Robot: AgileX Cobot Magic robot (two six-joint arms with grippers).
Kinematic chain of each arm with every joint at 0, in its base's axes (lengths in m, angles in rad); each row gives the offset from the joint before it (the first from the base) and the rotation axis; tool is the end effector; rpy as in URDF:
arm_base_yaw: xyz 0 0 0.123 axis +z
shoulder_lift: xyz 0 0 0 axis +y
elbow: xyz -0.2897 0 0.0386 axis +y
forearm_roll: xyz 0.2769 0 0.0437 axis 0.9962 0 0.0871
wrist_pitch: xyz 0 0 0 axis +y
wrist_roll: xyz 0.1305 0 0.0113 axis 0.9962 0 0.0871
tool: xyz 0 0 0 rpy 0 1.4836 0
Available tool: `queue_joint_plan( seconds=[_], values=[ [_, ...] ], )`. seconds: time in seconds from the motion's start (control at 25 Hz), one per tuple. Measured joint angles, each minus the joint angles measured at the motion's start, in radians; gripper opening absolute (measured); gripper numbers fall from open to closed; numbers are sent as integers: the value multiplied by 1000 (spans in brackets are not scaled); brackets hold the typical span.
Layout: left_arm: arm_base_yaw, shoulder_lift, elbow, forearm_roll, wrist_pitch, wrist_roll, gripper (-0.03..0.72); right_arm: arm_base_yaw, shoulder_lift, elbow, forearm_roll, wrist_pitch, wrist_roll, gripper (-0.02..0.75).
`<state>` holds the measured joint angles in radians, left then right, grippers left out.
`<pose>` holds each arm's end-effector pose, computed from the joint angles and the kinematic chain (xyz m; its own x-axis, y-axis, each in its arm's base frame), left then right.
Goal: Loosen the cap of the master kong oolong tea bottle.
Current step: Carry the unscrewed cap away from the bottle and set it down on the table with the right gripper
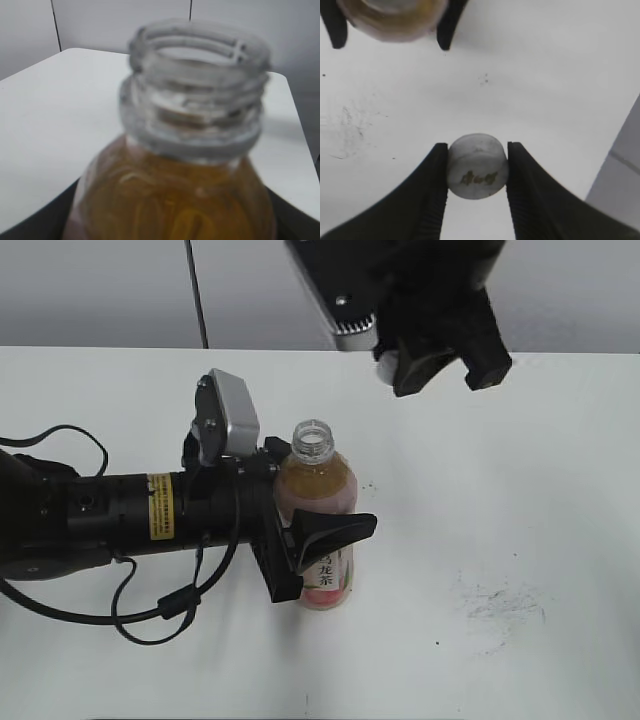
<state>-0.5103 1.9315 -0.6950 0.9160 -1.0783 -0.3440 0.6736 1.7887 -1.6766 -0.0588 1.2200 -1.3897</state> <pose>0.2694 -0.2557 0.1053 -0.0606 0.2031 -0.9773 0.9651 0.2617 -0.0054 0.3345 0.2577 0.2860 0.4826 -0.8759 0.0002 -0.8283 -0.4565 -0.3249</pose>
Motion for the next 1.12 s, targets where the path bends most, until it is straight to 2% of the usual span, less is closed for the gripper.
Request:
queue_joint_plan(
  seconds=[0.32,0.48,0.64,0.92,1.04,1.12],
  values=[
    [0,0,0,-1,0,0,447,-235,76,99,48,0,561,272],
    [0,0,0,-25,2,-5,447,-317,131,204,65,-4,825,272],
    [-1,1,0,-52,7,-11,447,-337,139,376,68,-44,933,272],
    [-2,3,0,-88,13,-14,447,-337,139,560,72,-317,1043,272],
    [-2,3,0,-94,12,-14,447,-337,148,574,72,-336,1046,307],
    [-2,3,0,-98,12,-14,447,-337,163,577,72,-340,1047,370]
  ],
)
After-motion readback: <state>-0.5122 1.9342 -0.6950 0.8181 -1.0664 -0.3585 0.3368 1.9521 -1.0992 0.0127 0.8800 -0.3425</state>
